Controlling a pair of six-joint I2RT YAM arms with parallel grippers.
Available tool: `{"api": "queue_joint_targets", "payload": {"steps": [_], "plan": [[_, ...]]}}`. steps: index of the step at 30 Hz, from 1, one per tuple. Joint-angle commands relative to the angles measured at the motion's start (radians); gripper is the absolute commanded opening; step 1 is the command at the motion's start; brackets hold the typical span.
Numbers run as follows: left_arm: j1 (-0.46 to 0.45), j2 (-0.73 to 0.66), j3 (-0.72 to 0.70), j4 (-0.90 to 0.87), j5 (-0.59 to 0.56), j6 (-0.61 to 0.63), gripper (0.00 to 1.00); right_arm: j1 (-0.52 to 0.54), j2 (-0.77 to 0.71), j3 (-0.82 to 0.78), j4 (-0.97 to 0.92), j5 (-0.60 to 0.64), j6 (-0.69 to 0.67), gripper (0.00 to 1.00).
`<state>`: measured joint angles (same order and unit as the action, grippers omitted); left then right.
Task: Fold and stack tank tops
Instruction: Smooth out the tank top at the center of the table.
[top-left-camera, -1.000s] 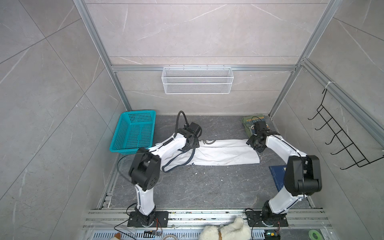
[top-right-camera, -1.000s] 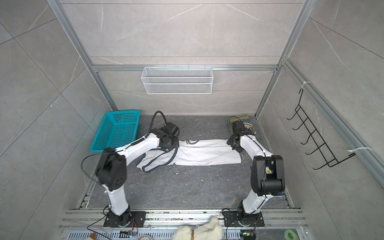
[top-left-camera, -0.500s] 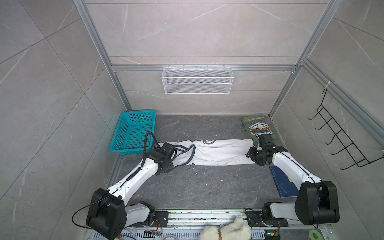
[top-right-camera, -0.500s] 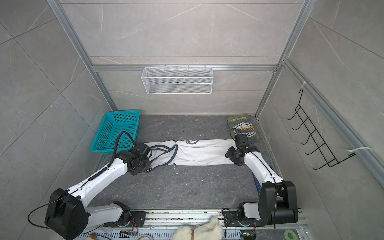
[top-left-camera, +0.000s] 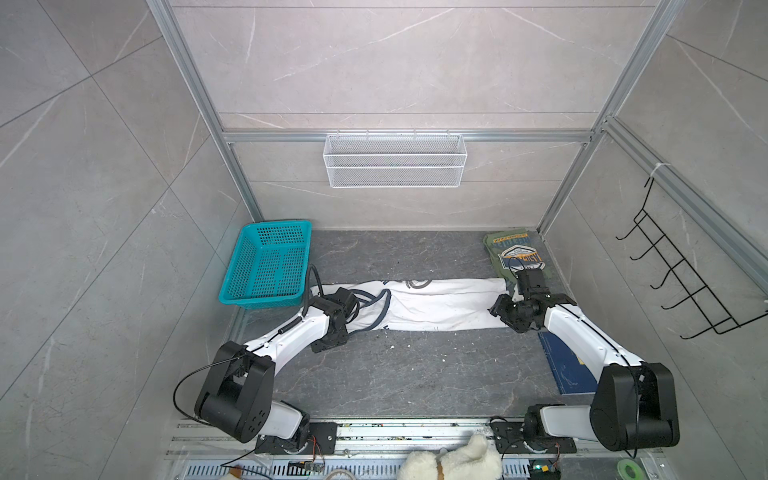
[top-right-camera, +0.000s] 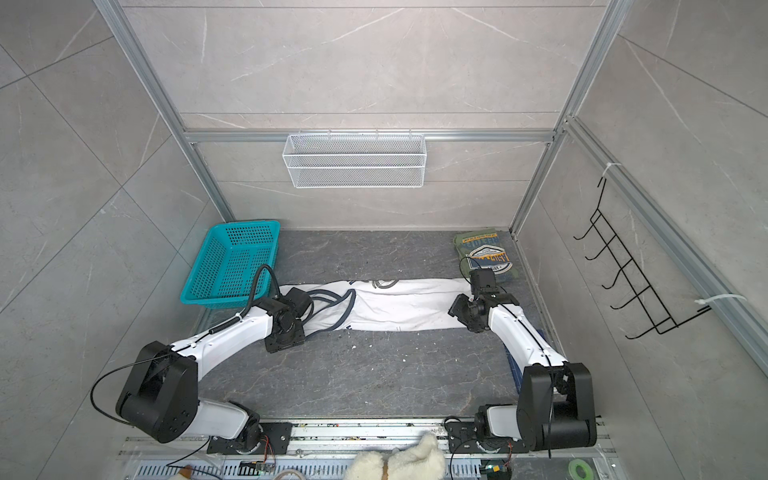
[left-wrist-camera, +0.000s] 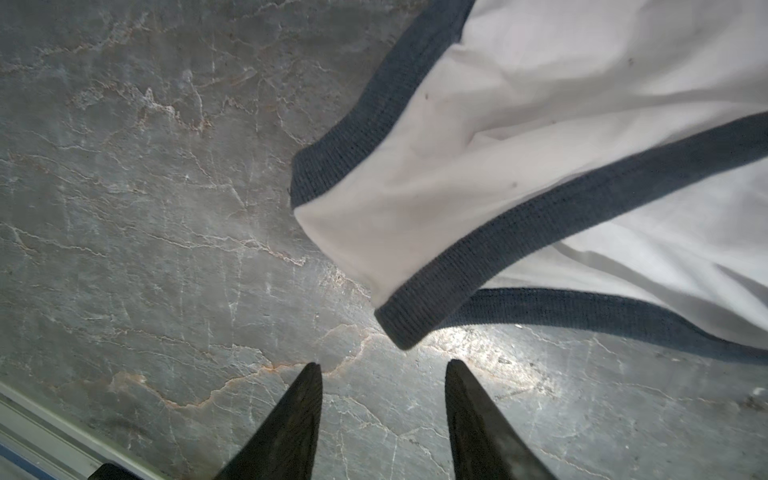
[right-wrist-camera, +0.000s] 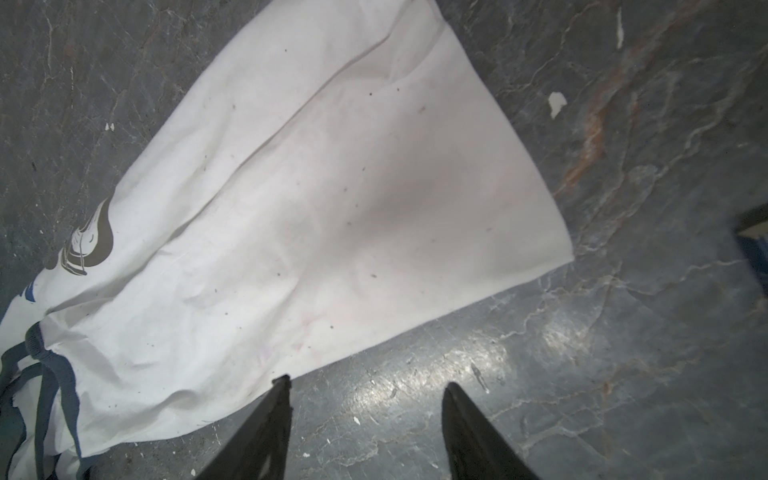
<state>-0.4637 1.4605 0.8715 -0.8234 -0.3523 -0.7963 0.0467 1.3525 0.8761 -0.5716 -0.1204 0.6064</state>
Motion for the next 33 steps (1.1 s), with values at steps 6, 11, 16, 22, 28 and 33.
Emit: {"api": "queue_joint_targets", "payload": {"steps": [6,11,16,22,28,33], "plan": [[0.032,0.067,0.032,0.010,-0.066,0.025,0.33,0.006,-0.023,-0.014,-0.022,0.010,-0.024,0.60],[0.053,0.054,0.039,0.034,-0.076,0.042,0.19,0.006,-0.027,-0.010,-0.033,0.018,-0.033,0.60],[0.070,0.005,0.052,0.051,-0.064,0.073,0.05,0.006,-0.026,-0.009,-0.037,0.021,-0.033,0.60],[0.071,-0.069,0.102,0.027,-0.058,0.106,0.00,0.006,-0.021,-0.006,-0.036,0.020,-0.028,0.59],[0.171,-0.043,0.166,0.022,0.001,0.132,0.00,0.007,-0.017,-0.001,-0.030,0.010,-0.019,0.59],[0.281,0.023,0.161,0.071,0.096,0.097,0.00,0.006,-0.015,0.007,-0.032,-0.002,-0.016,0.59]]}}
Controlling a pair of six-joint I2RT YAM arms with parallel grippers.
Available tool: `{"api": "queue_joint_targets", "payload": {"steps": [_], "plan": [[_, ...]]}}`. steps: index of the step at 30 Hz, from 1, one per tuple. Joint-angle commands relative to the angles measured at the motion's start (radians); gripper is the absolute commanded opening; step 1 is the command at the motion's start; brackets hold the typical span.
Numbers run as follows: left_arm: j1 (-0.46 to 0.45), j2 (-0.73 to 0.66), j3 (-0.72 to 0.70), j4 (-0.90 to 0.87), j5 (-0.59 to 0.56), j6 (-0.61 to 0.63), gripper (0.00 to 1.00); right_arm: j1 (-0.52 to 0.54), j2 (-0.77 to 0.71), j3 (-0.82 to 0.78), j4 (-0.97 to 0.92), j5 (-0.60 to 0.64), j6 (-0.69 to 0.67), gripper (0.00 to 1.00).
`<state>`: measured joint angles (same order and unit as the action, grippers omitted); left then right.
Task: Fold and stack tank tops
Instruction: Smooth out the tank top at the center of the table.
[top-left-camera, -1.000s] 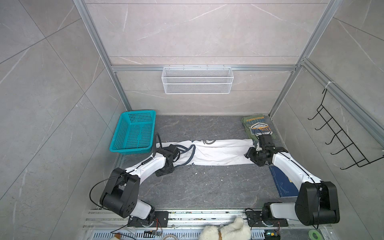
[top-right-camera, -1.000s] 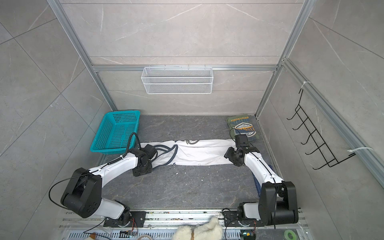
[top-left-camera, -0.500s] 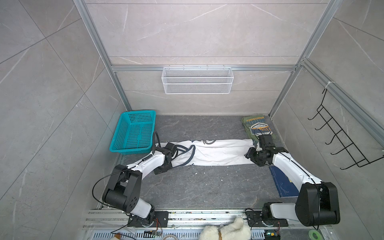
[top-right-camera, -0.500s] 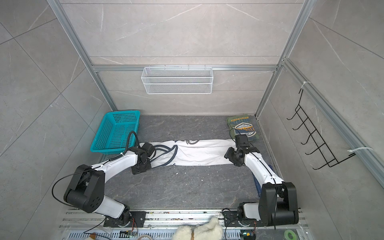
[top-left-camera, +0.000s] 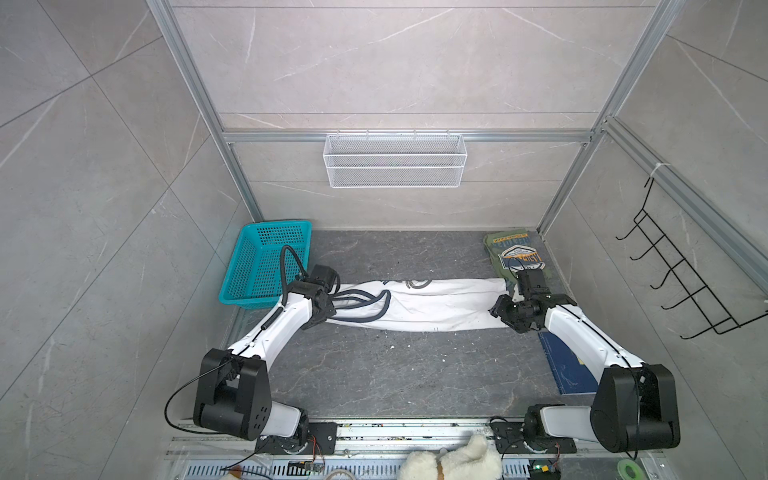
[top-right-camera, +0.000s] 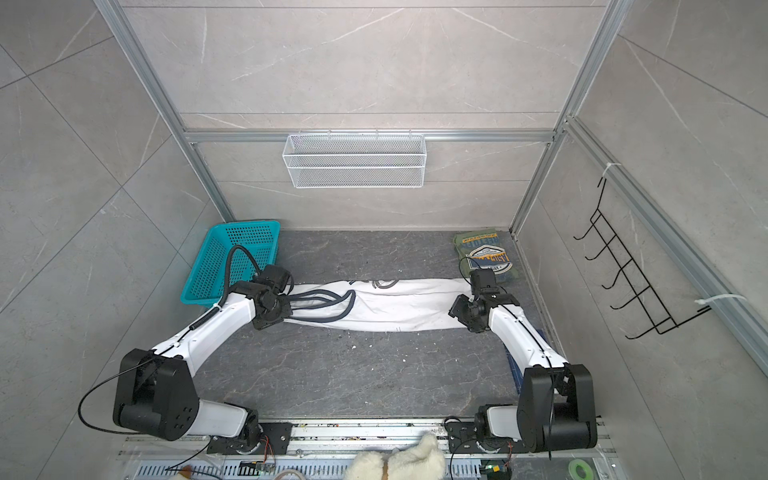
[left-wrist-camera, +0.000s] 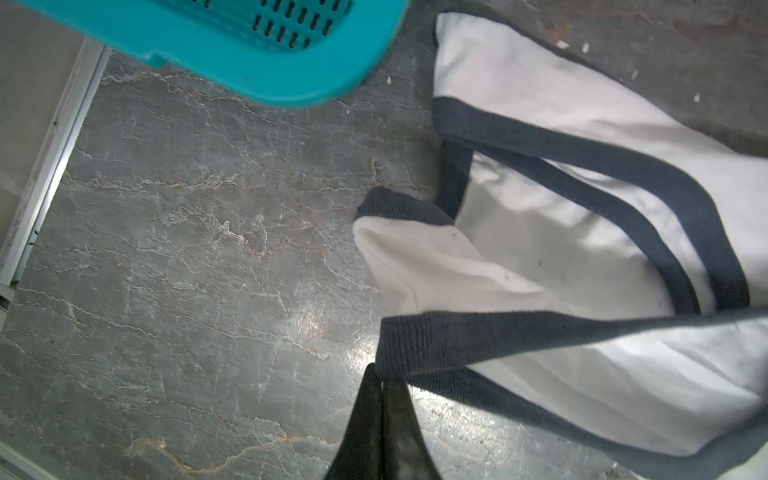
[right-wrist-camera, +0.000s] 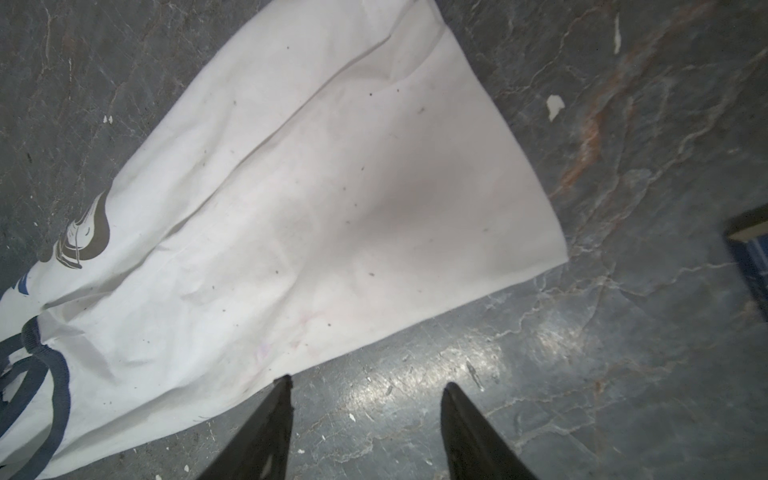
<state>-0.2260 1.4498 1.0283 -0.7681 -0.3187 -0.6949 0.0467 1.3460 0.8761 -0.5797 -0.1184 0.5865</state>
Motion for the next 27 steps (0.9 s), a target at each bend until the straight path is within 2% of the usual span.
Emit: {"api": "queue_joint_targets", "payload": {"steps": [1,6,10,12,18,23,27], "plan": [[0.060,0.046,-0.007,0.038,0.091,-0.018,0.00,0.007,-0.010,0.009,-0.023,-0.005,0.004,0.59],[0.098,0.092,-0.054,0.118,0.193,-0.071,0.00,0.006,-0.010,0.015,-0.031,0.004,-0.007,0.59],[0.112,0.098,-0.091,0.153,0.222,-0.112,0.04,0.007,0.002,0.016,-0.029,0.006,-0.015,0.59],[0.122,0.078,-0.122,0.163,0.215,-0.137,0.13,0.007,0.008,0.019,-0.029,0.006,-0.017,0.59],[0.207,-0.015,-0.276,0.287,0.238,-0.247,0.15,0.007,0.012,0.026,-0.022,-0.003,-0.010,0.59],[0.228,-0.064,-0.264,0.273,0.207,-0.220,0.20,0.007,0.014,0.033,-0.026,-0.016,-0.017,0.58],[0.228,-0.122,-0.245,0.260,0.179,-0.142,0.37,0.007,0.007,0.028,-0.028,-0.018,-0.029,0.59]]}}
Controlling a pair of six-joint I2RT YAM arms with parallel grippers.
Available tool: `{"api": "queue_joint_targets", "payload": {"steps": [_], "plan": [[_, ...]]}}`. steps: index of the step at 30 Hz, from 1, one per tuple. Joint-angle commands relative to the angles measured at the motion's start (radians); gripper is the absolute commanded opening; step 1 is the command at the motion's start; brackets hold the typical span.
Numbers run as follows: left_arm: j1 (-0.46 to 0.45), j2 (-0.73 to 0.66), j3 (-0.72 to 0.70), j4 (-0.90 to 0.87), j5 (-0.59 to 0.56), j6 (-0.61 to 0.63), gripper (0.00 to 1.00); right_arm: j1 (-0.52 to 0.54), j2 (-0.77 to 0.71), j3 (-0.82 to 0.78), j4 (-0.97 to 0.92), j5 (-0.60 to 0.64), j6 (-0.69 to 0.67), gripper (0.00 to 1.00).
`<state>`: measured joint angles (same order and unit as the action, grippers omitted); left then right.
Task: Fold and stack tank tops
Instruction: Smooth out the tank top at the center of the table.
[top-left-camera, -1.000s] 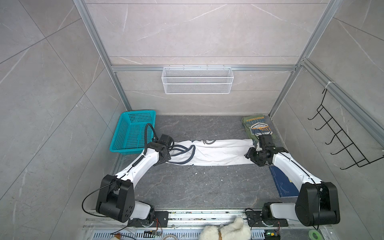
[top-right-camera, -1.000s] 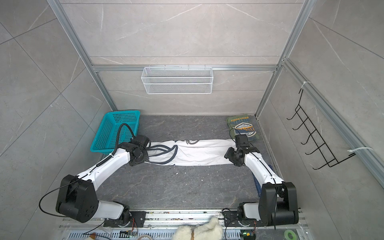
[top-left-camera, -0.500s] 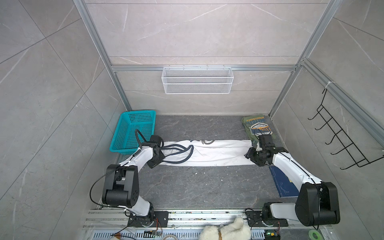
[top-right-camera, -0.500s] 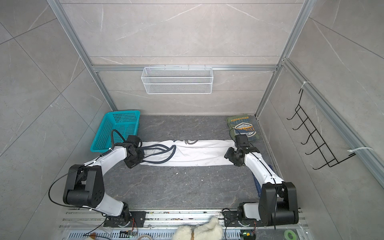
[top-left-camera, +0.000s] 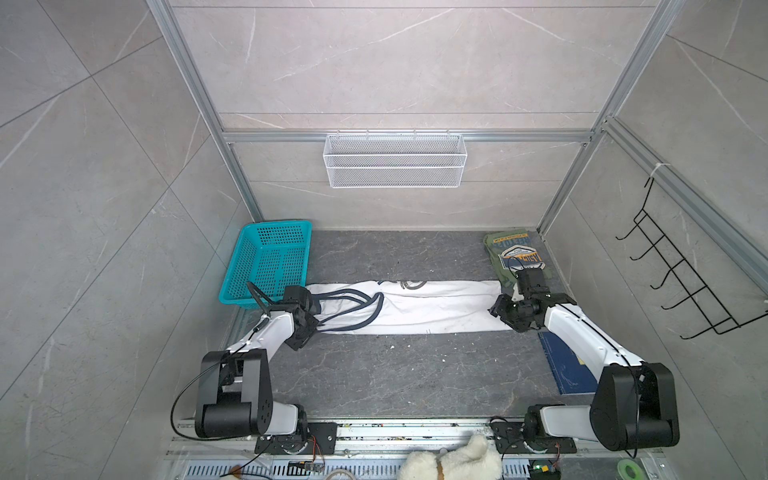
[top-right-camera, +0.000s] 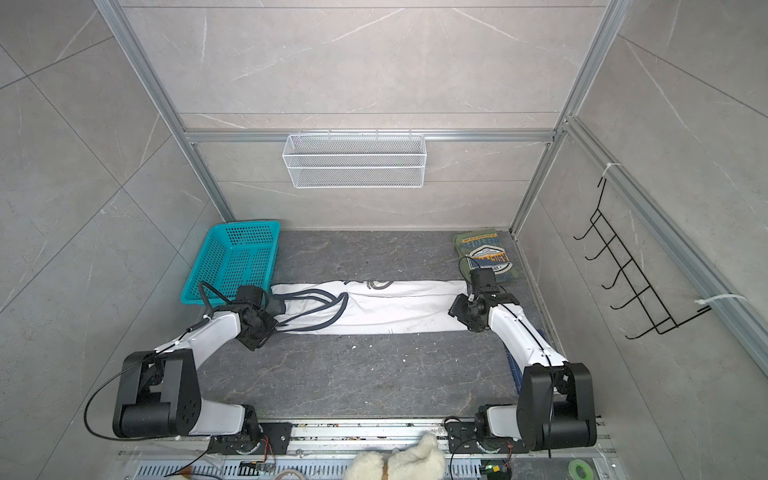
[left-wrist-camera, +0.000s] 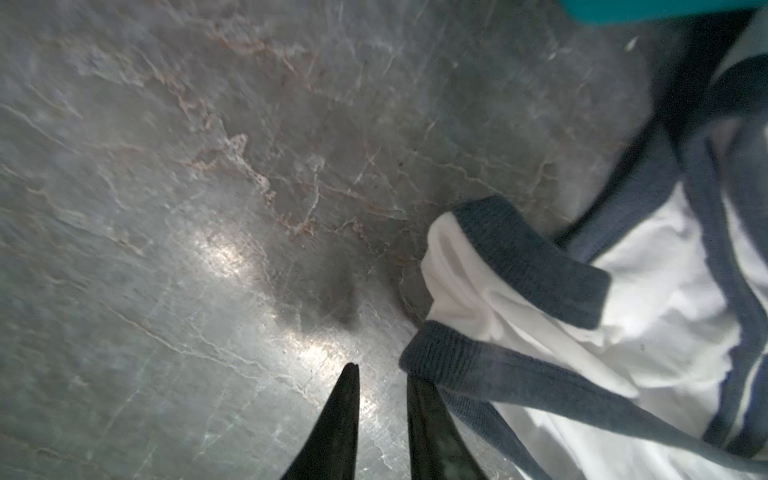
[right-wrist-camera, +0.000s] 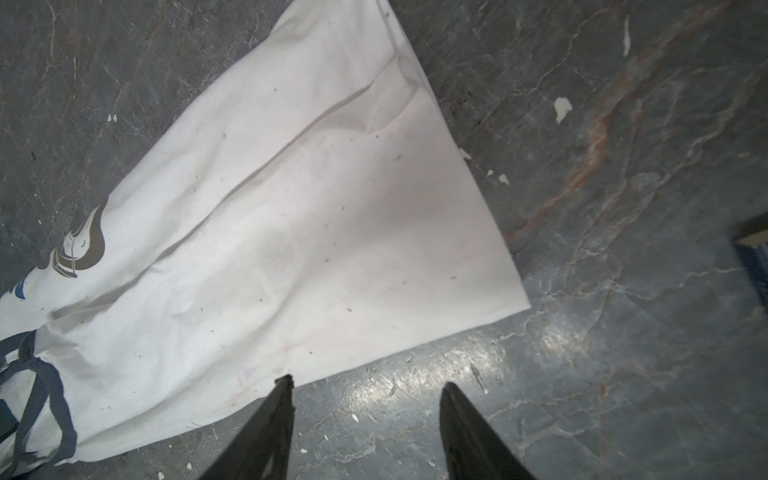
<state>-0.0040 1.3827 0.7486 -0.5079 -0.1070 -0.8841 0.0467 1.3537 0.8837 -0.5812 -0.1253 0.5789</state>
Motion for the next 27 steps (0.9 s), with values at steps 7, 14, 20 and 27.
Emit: {"api": "queue_joint_targets", "payload": {"steps": [7,14,20,27], "plan": [[-0.001,-0.112,0.096,-0.104,-0.015,0.113,0.39,0.007,0.001,0.016,-0.019,-0.024,-0.021,0.58],[0.003,-0.041,0.090,-0.082,0.031,0.073,0.52,0.007,0.007,-0.002,-0.006,-0.043,-0.011,0.58],[0.001,0.055,0.097,-0.012,0.079,0.056,0.52,0.008,0.003,-0.024,-0.006,-0.047,-0.023,0.58],[0.002,0.124,0.105,0.013,0.041,0.047,0.50,0.008,0.025,-0.057,0.024,-0.075,-0.023,0.58]]}}
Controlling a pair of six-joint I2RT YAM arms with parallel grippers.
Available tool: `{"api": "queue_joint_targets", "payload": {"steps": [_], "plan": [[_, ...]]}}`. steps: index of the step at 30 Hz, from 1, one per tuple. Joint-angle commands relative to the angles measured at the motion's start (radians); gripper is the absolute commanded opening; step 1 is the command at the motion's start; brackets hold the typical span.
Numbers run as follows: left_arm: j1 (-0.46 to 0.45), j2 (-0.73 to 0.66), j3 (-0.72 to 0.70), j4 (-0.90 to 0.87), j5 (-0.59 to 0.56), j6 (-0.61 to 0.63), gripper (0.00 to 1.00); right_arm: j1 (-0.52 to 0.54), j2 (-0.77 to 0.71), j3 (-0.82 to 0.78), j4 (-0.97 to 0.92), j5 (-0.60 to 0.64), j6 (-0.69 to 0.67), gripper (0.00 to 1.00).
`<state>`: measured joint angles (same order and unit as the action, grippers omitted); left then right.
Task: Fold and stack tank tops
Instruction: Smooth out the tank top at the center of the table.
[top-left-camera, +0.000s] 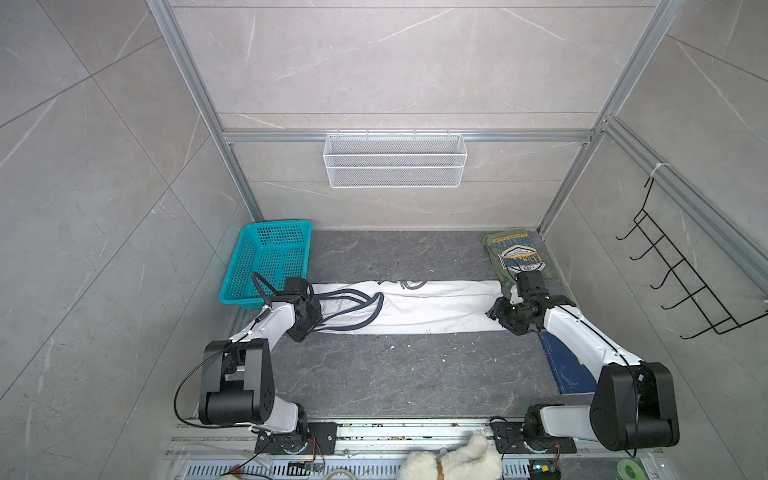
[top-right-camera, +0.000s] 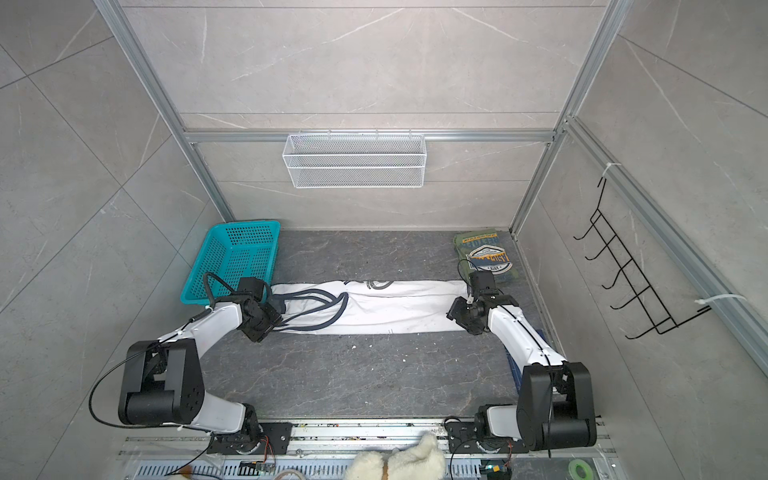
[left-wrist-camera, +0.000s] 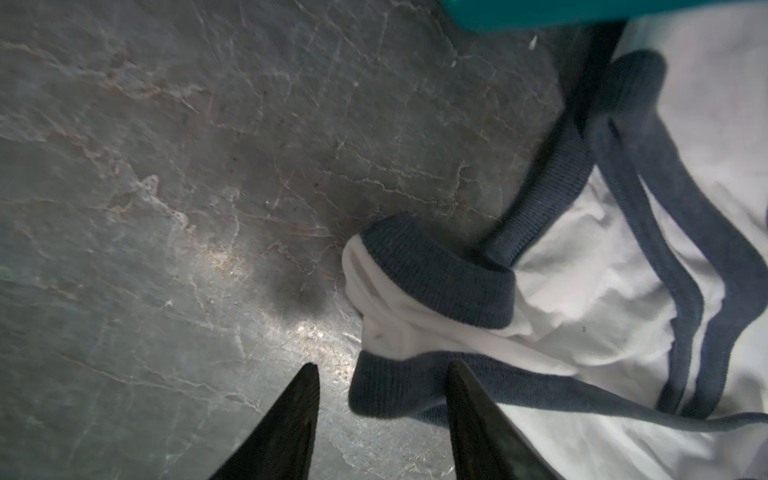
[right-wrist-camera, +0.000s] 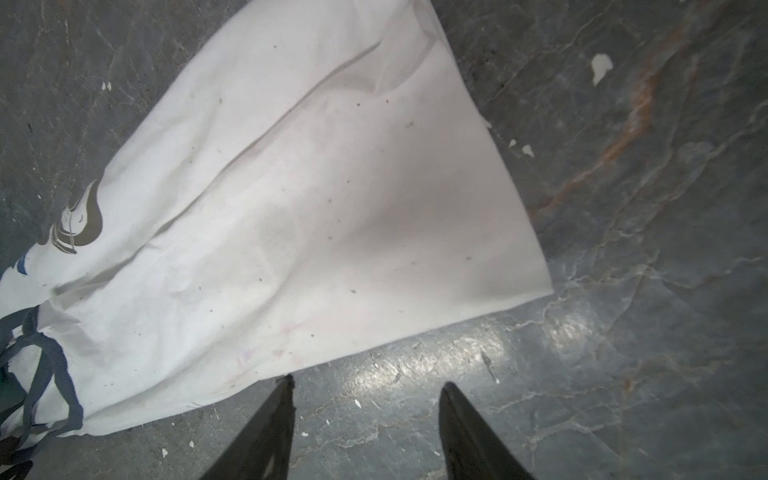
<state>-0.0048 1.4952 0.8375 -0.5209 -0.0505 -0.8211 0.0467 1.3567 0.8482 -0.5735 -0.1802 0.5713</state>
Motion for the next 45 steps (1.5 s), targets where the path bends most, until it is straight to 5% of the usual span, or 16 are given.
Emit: {"api": "queue_joint_targets", "payload": {"steps": [1,7,12,17,21,30,39,45], "plan": [[0.003,0.014,0.017,0.027,-0.023,-0.018,0.48,0.008,0.027,-0.024,0.017,-0.024,-0.016,0.58],[0.007,0.010,-0.001,0.056,-0.026,-0.027,0.30,0.008,0.030,-0.027,0.017,-0.028,-0.019,0.58],[0.016,-0.014,-0.016,0.085,0.079,-0.060,0.07,0.007,0.018,-0.020,0.008,-0.028,-0.023,0.58],[0.016,-0.194,-0.080,0.093,0.139,-0.176,0.02,0.008,0.014,-0.005,0.001,-0.021,-0.026,0.58],[0.016,-0.329,-0.109,0.048,0.063,-0.245,0.02,0.008,0.050,0.016,0.028,-0.010,-0.038,0.58],[0.044,-0.272,-0.107,0.025,-0.019,-0.256,0.10,0.007,0.173,0.034,0.057,0.040,0.006,0.58],[0.041,-0.263,-0.025,-0.046,-0.097,-0.156,0.45,0.006,0.158,0.048,0.015,0.106,0.009,0.58],[-0.243,-0.307,0.109,-0.138,-0.203,-0.074,0.60,0.022,0.048,0.075,0.000,0.060,-0.001,0.58]]}}
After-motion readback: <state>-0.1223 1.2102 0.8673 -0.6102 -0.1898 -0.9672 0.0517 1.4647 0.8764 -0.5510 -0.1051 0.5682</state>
